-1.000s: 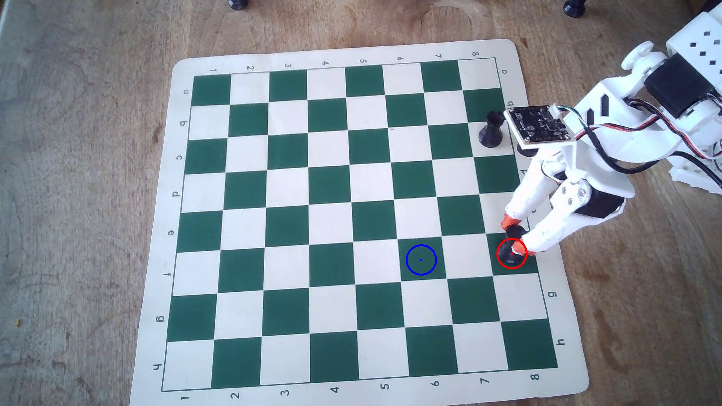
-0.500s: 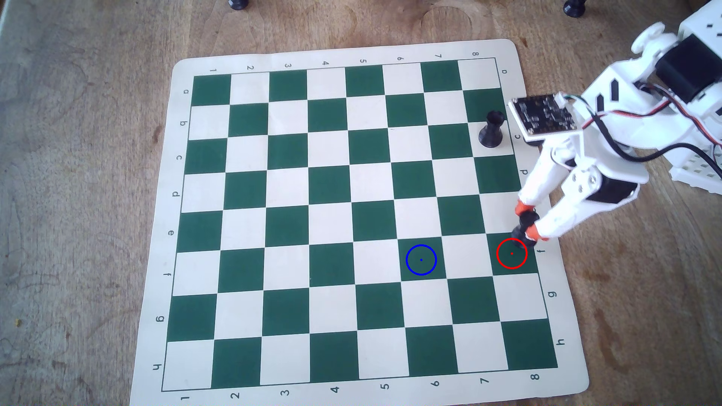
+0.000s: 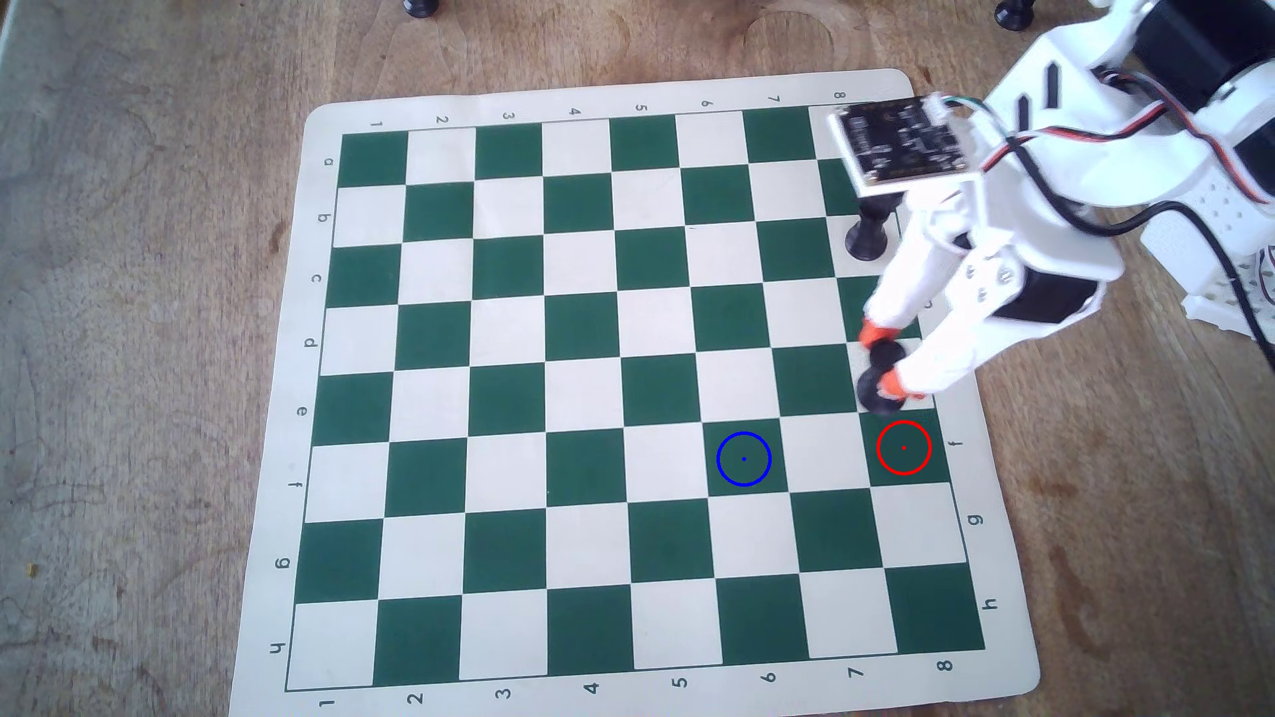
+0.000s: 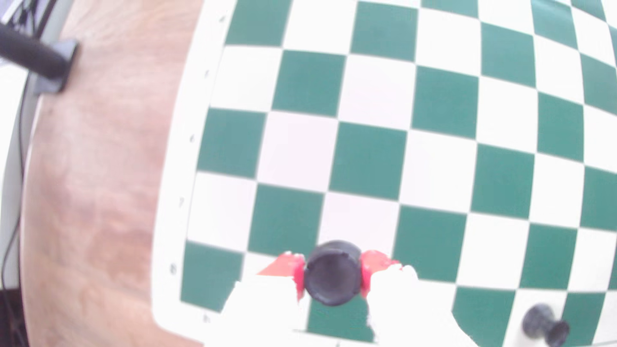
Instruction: Move the chess piece from red to blue
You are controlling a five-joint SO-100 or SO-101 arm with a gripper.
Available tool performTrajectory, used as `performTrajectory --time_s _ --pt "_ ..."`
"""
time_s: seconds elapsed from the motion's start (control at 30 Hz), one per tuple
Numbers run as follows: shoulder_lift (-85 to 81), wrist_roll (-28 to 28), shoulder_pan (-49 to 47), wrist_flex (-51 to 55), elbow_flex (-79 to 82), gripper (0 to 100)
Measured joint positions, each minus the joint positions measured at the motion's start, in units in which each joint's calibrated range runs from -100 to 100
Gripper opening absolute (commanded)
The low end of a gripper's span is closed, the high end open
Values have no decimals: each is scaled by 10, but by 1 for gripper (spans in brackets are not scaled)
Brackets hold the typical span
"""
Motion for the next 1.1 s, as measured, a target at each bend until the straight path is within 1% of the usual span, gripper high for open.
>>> performTrajectory --time_s 0.1,0.17,0.4,0.6,1.1 --pt "67 0 12 -10 -53 0" --pt "108 0 15 -40 -67 0" --pt "205 0 42 -116 -68 0" --pt "237 0 51 -148 -72 0" --pt "284 -4 44 -168 -85 0"
